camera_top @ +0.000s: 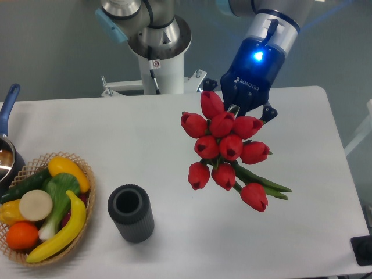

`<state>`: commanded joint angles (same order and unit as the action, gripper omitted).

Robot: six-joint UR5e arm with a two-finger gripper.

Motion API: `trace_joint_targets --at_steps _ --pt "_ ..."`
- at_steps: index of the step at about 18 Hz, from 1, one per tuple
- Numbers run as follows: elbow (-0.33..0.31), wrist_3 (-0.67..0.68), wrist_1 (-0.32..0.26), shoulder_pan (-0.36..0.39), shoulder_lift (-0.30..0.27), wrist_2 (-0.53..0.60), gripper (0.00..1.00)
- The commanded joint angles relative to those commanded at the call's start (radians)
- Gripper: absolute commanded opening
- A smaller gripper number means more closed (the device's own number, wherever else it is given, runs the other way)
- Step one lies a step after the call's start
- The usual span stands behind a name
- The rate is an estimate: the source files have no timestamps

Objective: Insert the flowers into the vase
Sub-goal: 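Hold the red tulip bunch in the gripper and begin moving toward the black vase, then carry the tulip bunch over the black vase and lower stems into it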

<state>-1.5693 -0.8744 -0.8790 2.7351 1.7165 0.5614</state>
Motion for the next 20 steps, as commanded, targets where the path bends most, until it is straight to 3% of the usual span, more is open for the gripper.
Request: trace_joint_targets --at_steps 14,20 --pt "0.023 0.002 0.018 -0.014 0.021 -0.012 0.19" --pt "0.104 0.008 0.031 -0.109 0.095 -0.012 0.19"
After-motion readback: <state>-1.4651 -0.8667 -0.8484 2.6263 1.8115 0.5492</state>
